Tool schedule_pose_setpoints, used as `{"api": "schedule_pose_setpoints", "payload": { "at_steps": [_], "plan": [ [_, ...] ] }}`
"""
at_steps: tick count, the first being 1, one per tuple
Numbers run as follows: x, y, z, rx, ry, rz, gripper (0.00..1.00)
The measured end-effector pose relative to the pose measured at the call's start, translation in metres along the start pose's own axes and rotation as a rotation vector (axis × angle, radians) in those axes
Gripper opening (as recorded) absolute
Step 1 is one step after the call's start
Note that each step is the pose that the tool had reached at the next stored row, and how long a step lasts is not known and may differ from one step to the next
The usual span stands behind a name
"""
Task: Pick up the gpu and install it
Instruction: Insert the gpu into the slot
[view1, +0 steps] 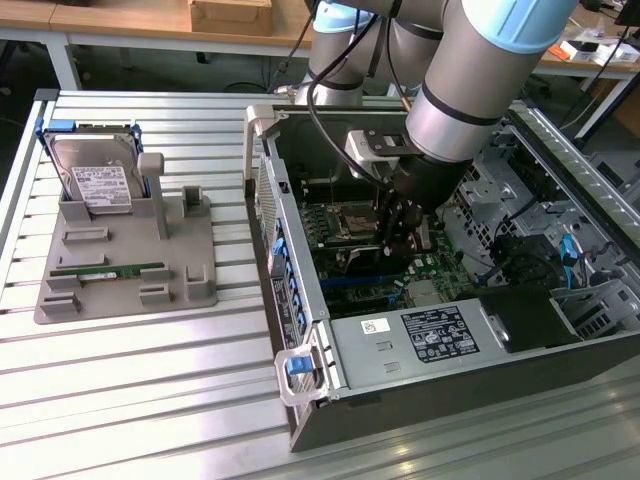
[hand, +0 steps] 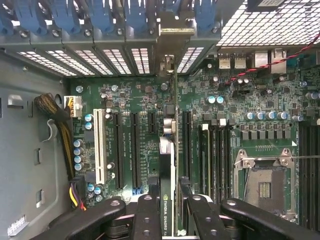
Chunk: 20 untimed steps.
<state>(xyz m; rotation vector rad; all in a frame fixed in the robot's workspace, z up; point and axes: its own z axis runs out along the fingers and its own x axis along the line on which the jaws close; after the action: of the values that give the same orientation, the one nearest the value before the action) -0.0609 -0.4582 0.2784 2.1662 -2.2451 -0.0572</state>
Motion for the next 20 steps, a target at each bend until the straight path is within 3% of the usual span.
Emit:
{"api": "schedule_pose_setpoints", "payload": {
  "at_steps": [15, 20],
  "plan": [
    [0.0005, -0.0001, 0.0014, 0.0000, 0.0002, 0.001, 0.26],
    [-0.0003, 0.0000, 0.0015, -0.0001, 0.0010, -0.020, 0.26]
  ]
}}
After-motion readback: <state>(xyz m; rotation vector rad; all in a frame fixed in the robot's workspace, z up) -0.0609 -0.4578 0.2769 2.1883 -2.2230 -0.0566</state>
